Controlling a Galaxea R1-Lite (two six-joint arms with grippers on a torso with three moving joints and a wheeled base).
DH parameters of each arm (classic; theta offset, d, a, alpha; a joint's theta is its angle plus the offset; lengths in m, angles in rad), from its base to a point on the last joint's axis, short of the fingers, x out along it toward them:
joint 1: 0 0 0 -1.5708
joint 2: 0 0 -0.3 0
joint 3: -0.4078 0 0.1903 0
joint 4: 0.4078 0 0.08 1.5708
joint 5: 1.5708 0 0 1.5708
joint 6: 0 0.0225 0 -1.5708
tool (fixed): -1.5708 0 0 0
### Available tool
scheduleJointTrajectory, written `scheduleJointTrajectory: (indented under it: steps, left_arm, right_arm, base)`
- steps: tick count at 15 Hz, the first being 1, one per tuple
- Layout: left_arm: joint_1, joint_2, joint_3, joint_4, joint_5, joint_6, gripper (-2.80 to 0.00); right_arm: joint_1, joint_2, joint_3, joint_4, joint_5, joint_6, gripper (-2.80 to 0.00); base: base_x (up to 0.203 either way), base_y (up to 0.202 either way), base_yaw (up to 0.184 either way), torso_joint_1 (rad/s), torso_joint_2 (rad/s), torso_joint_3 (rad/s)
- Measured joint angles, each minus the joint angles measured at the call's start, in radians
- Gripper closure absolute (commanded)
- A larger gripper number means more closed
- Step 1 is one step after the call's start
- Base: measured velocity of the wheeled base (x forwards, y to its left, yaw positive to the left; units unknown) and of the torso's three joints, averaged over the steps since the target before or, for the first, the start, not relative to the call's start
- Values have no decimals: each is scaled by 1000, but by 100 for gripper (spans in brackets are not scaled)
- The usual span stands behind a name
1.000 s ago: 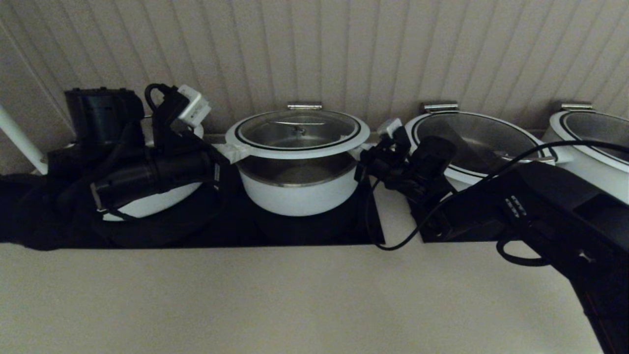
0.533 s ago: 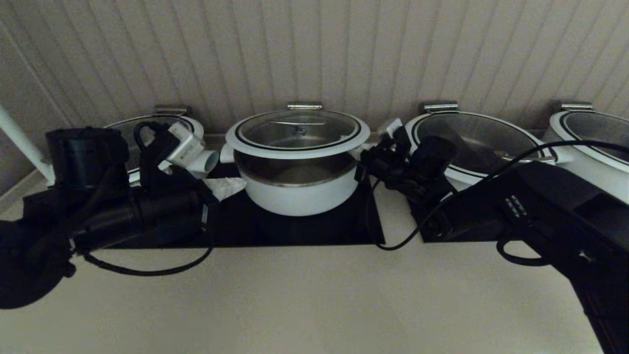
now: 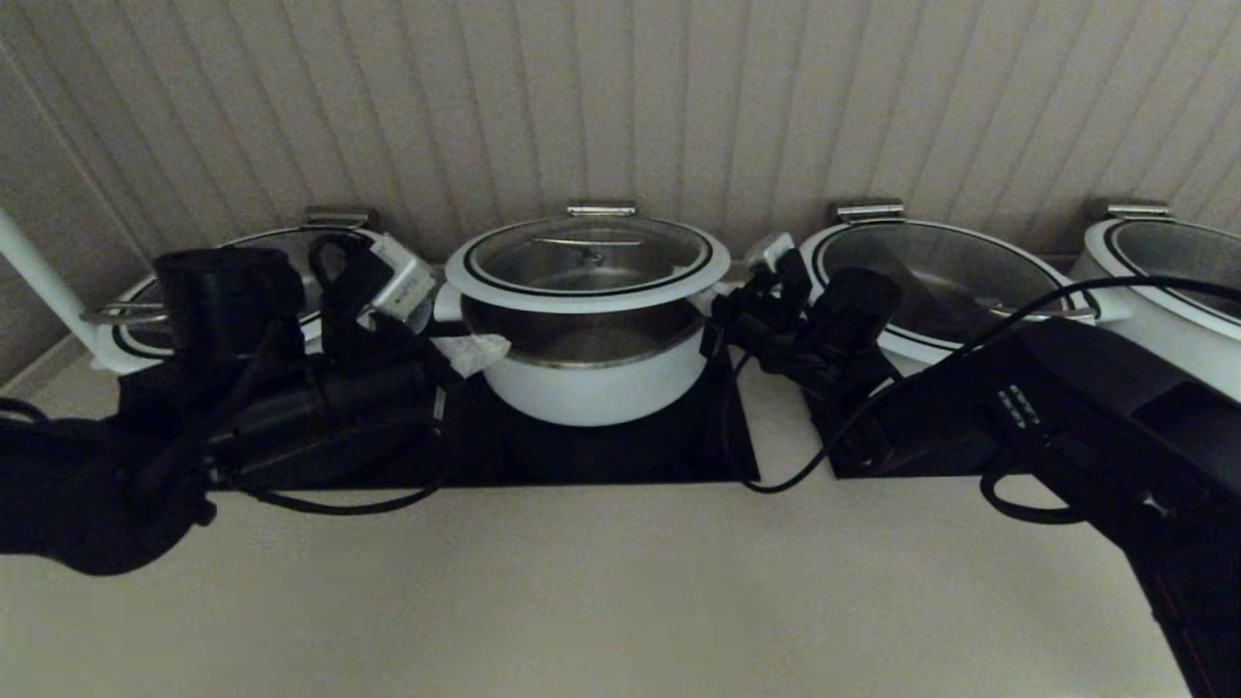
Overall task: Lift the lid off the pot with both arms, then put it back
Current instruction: Hold the pot lid with the right arm, then open the pot lid completely
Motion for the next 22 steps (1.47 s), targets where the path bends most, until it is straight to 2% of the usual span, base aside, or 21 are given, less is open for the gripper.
scheduleJointTrajectory:
  steps: [13,22]
  left_arm:
    - [-31,127,-177,6,29,-5,0]
    - [-31,167,-209,-2,30,-5,0]
  right_arm:
    - [1,-2,0,-4,-1,-1,0]
    - [1,-4,0,-2,0,-2,0]
  base:
    - [0,0,0,0,0,0]
    - [0,0,0,0,0,0]
